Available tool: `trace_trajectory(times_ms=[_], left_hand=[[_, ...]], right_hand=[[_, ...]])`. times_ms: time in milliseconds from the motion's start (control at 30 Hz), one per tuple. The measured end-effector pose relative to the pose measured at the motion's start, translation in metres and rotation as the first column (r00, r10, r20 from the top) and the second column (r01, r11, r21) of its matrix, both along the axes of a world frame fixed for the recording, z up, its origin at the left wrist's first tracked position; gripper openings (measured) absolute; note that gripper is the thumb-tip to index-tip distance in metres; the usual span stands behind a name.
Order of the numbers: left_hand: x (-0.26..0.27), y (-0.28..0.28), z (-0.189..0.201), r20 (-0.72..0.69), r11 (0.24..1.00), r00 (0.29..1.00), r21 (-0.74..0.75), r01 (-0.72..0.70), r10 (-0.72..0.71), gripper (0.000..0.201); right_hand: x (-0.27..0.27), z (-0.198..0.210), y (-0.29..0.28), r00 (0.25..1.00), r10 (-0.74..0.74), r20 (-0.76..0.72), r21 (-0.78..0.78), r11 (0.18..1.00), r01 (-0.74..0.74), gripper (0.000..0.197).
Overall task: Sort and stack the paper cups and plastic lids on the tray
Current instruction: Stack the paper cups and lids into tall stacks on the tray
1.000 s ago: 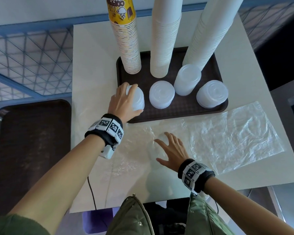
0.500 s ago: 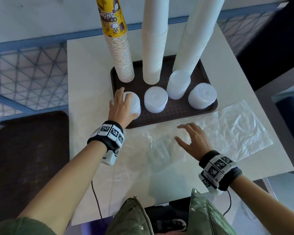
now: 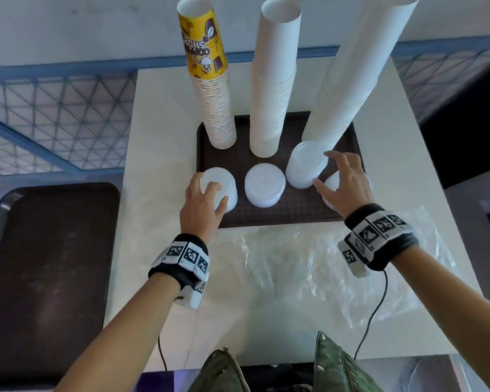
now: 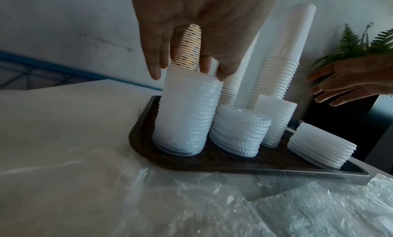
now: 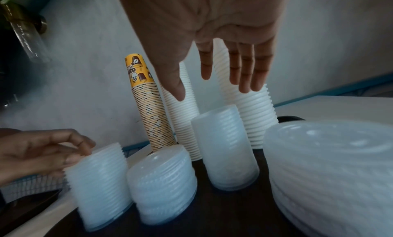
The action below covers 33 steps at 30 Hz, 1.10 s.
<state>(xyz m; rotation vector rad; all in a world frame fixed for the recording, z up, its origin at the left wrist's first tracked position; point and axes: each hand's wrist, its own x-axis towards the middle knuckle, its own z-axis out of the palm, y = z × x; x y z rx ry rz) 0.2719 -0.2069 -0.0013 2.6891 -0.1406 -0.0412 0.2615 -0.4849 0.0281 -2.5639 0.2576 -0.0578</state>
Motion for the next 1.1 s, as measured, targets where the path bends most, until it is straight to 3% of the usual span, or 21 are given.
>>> trace_trajectory(times_ms=[233,467,600,800,933,1100], left_hand=[[0.025,-0.006,-0.003,0.001,0.998,0.999,-0.027,-0.049,0.049,0.022],[0.06,-0.006,-0.005,0.016,1.0,1.0,-0.018,-0.014,0.015,0.021],[0.066,-0.006,-0.004,0.035,1.0,0.999,-0.017,0.011,-0.01,0.021],[0.046,-0.023,0.004,0.209,0.984,0.969,-0.097,0.15,-0.127,0.03],[0.029,-0.05,0.002,0.091,0.946,0.958,-0.155,0.283,-0.272,0.046],[0.032,-0.077,-0.01,-0.066,0.952,0.952,-0.089,0.291,-0.298,0.046]], right_hand=[[0.04,-0.007,0.006,0.98,0.073,-0.185,-0.133,0.986,-0.099,0.047],[0.055,-0.015,0.008,0.984,0.037,-0.173,-0.166,0.984,-0.066,0.031],[0.057,-0.014,0.005,0.984,0.027,-0.174,-0.152,0.987,-0.054,0.036],[0.033,-0.01,-0.021,0.996,-0.071,-0.053,-0.101,0.993,0.066,0.056],[0.01,-0.017,-0.046,0.961,-0.182,-0.209,-0.095,0.982,0.165,0.071],[-0.001,-0.033,-0.06,0.923,-0.192,-0.333,-0.028,0.981,0.194,0.072]])
